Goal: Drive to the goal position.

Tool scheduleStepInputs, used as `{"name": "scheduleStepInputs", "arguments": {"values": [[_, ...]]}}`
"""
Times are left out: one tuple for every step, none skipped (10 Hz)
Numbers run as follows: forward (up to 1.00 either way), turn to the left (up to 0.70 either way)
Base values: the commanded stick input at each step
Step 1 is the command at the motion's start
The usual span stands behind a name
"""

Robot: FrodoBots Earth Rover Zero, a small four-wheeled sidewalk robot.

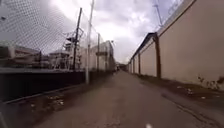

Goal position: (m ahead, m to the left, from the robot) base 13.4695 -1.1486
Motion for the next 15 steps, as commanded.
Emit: {"name": "scheduleStepInputs", "arguments": {"values": [[0.7,0.0],[0.7,0.0],[0.7,0.0],[0.7,0.0],[0.7,0.0],[0.7,-0.06],[0.7,-0.22],[0.7,-0.28],[0.7,-0.28],[0.7,-0.13],[0.7,0.0],[0.7,0.0],[0.7,0.0],[0.7,0.0],[0.7,0.0]]}}
